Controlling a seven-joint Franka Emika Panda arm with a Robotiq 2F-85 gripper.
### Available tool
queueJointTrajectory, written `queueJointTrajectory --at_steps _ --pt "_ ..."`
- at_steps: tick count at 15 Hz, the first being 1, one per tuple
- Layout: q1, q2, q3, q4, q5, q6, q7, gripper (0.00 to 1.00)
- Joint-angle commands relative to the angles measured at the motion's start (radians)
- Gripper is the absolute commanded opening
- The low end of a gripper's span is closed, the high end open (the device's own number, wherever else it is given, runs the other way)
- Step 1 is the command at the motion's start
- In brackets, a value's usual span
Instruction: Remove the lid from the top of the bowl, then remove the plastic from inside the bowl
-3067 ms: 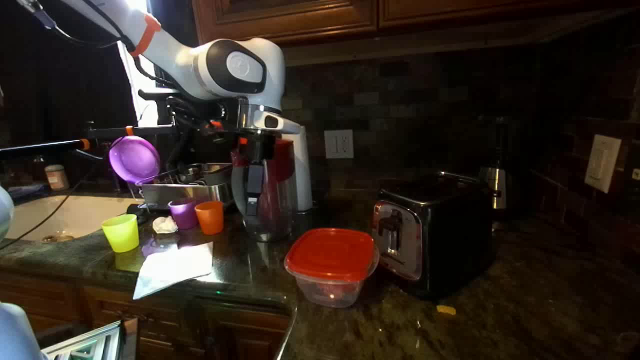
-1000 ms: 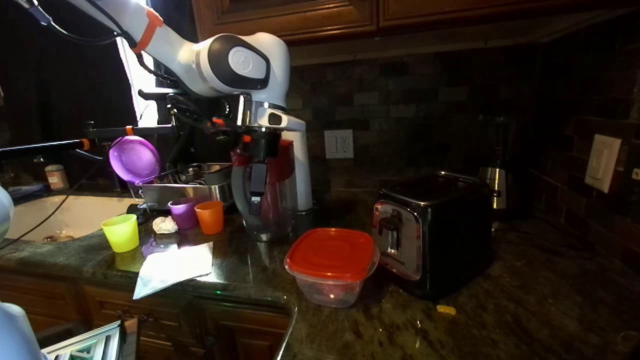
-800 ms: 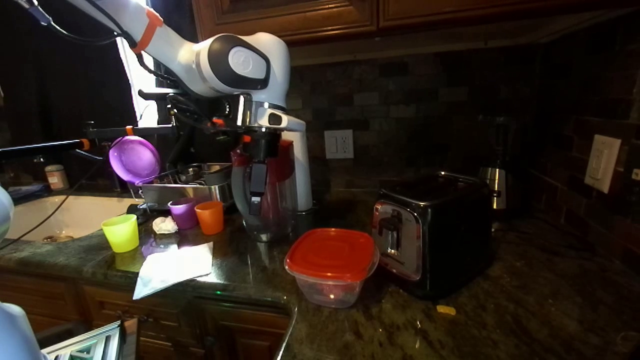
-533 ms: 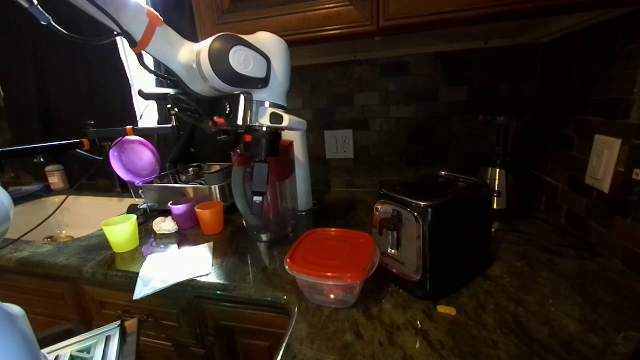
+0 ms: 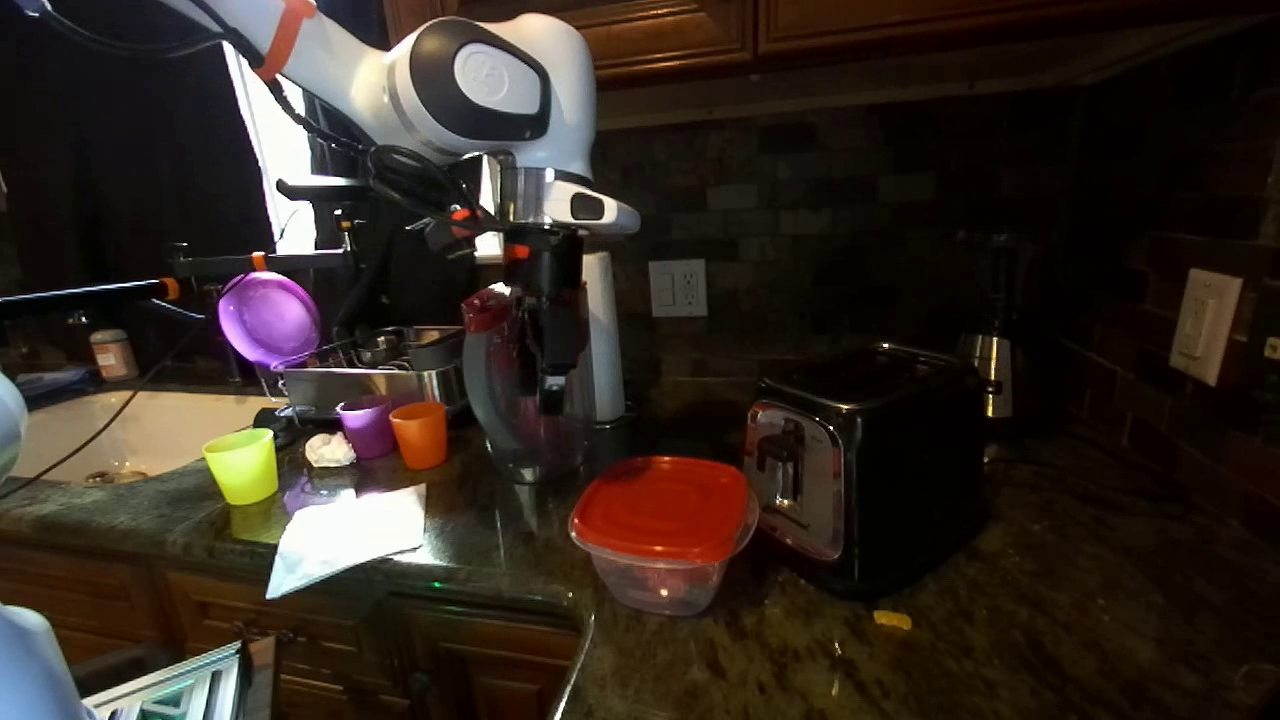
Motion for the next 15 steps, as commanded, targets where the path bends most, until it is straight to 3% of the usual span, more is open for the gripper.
queueJointTrajectory --at_steps 1,10,15 --pt "0.012 -0.049 -0.07 -0.037 0.018 0.014 -0.195 1.0" --pt "-0.027 -0.051 -0.17 -0.061 -0.078 0.064 -0.456 1.0" --pt "-0.033 -0.025 -0.177 -0.036 -0.071 0.056 -0.446 1.0"
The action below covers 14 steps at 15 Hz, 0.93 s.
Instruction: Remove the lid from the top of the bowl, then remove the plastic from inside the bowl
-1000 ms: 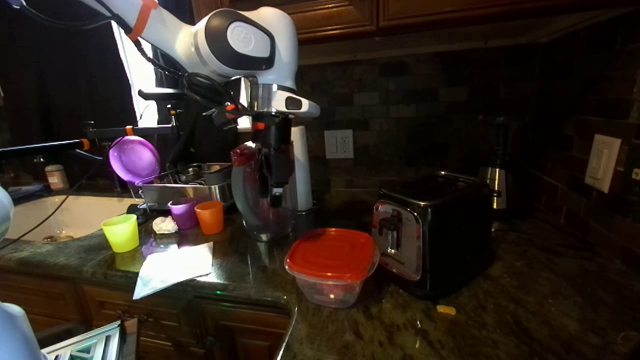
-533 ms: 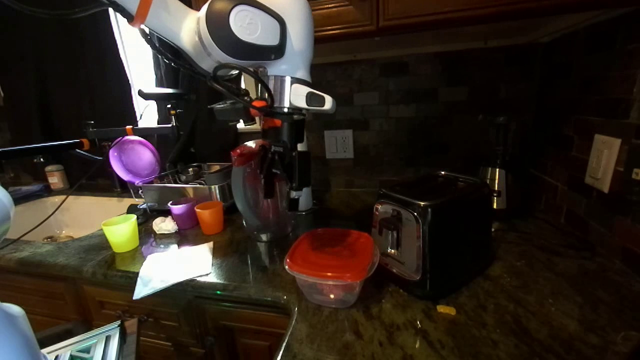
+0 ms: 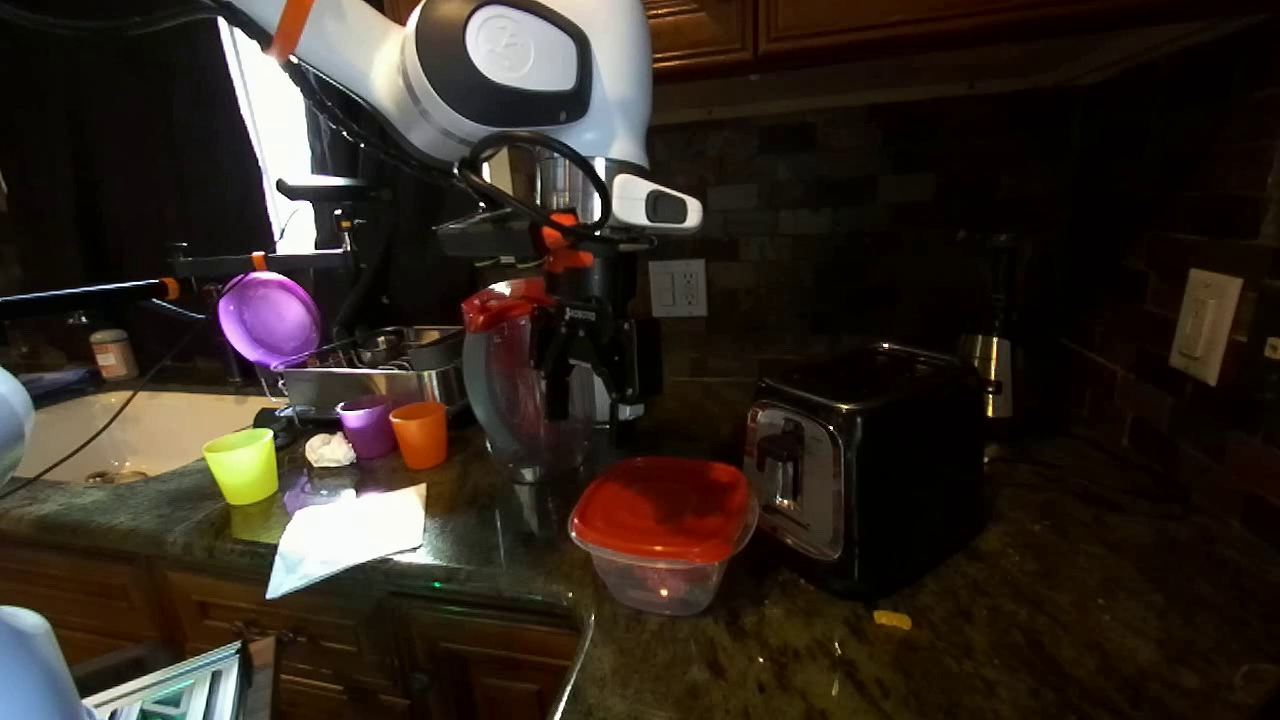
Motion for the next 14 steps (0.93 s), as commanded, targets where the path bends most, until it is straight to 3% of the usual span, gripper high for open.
queueJointTrajectory --at_steps 1,8,14 --pt "0.002 0.0 -0.002 0.001 -0.001 -0.002 0.0 1.0" --pt "-0.013 -0.004 -0.034 -0.016 -0.011 0.005 -0.058 1.0" --pt "-0.03 0.001 -0.09 -0.045 -0.001 0.092 -0.156 1.0"
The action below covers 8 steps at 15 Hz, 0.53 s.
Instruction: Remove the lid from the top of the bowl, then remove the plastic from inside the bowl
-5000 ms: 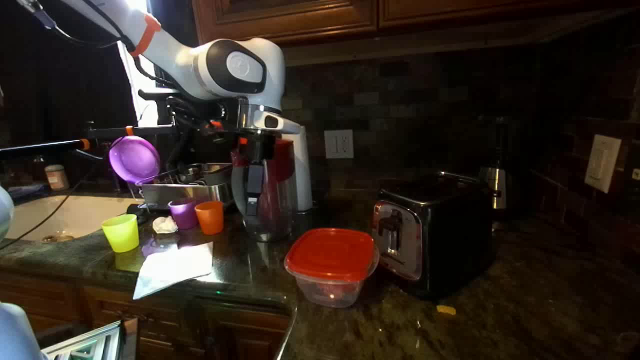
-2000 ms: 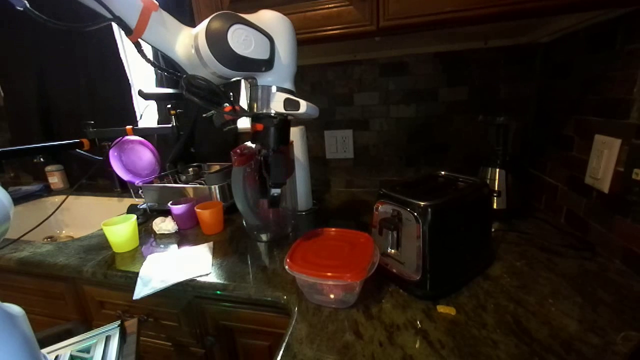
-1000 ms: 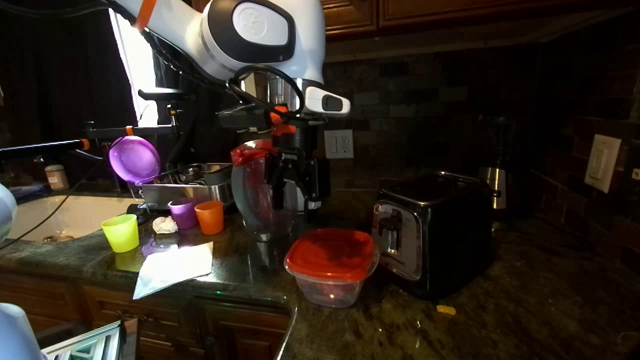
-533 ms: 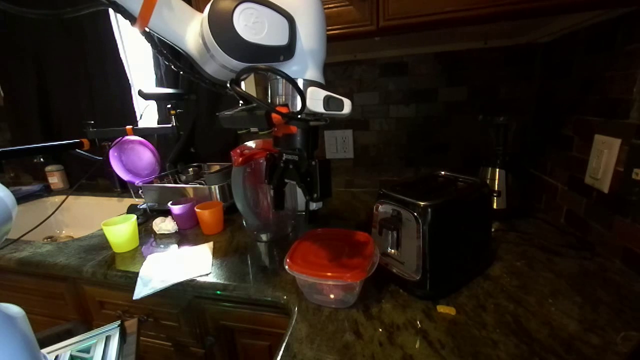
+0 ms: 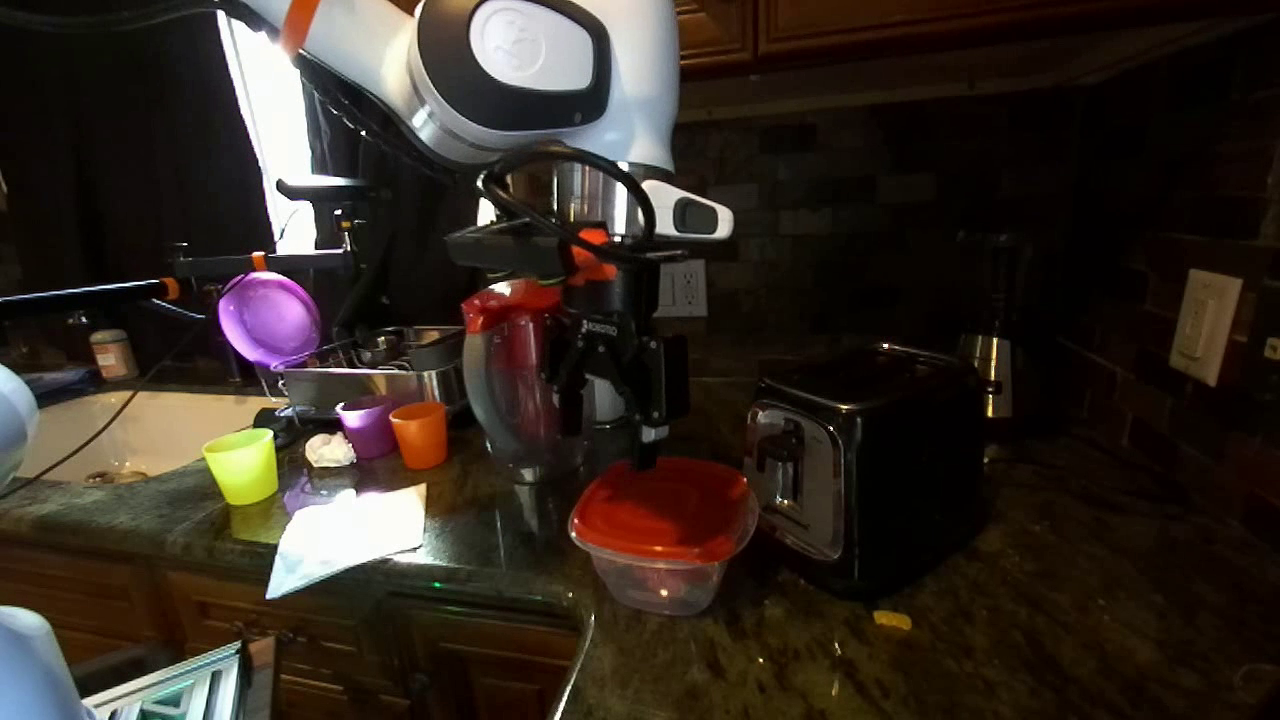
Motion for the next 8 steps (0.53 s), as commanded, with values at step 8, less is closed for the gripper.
queueJointTrajectory --at_steps 8 --pt "-0.041 0.062 -0.05 -0.071 0.017 0.242 -0.017 1.0"
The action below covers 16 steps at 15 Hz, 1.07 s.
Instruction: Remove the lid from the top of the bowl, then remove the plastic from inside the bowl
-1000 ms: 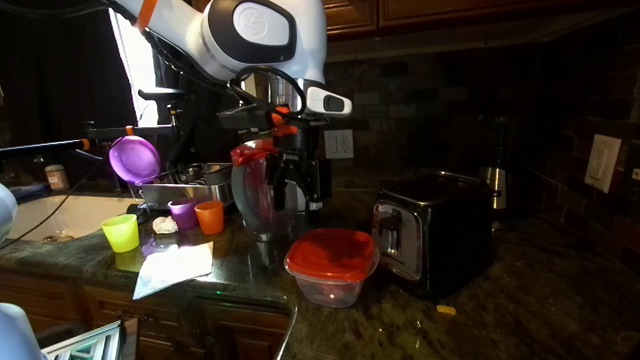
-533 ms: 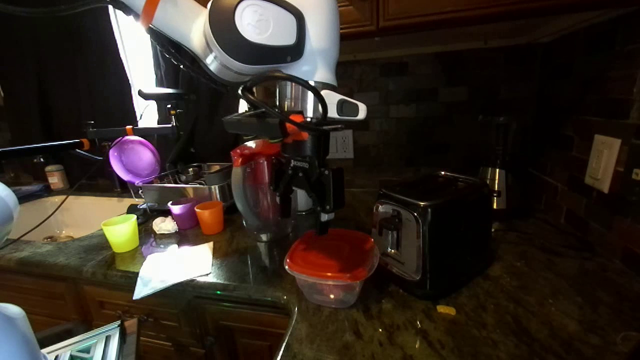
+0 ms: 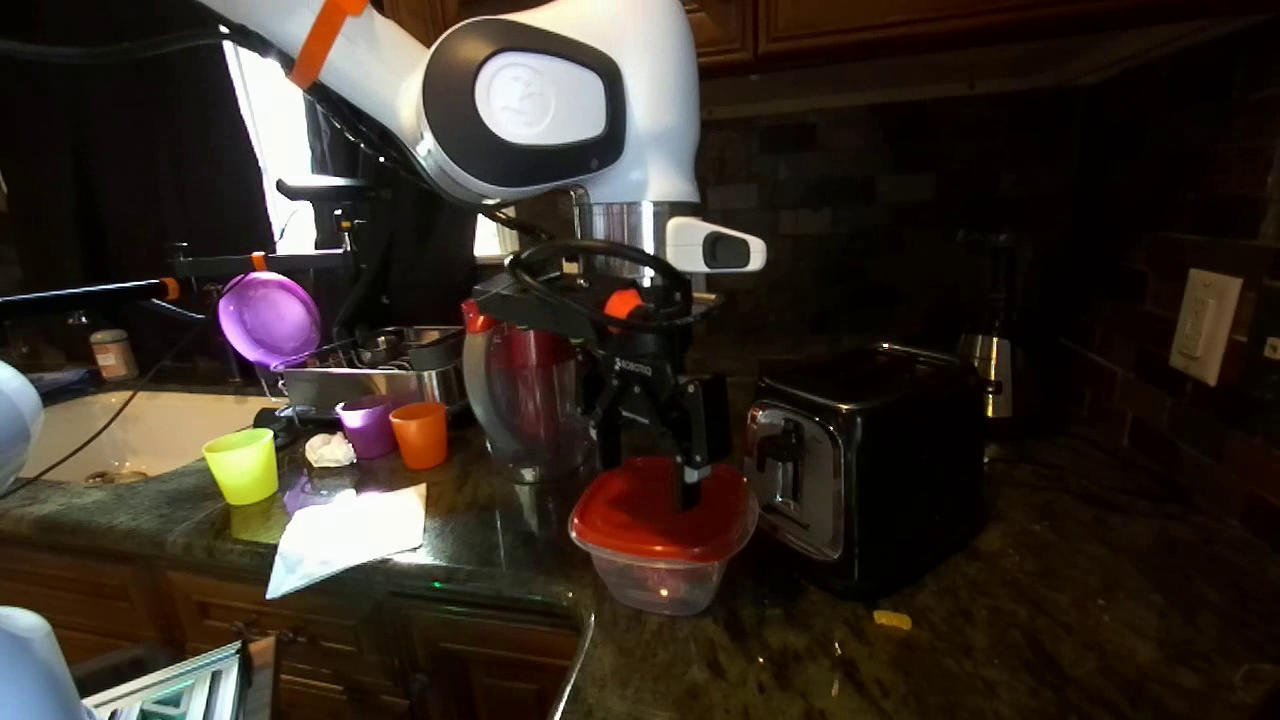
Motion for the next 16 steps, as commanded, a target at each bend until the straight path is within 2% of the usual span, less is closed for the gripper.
queueJointTrajectory --at_steps 1,11,16 --pt "-0.018 0.034 -0.013 -0.02 0.025 0.069 0.023 1.0" --pt "-0.041 0.114 -0.075 -0.02 0.209 0.152 -0.015 1.0" --pt "-0.064 0.133 -0.093 -0.021 0.256 0.184 -0.015 1.0"
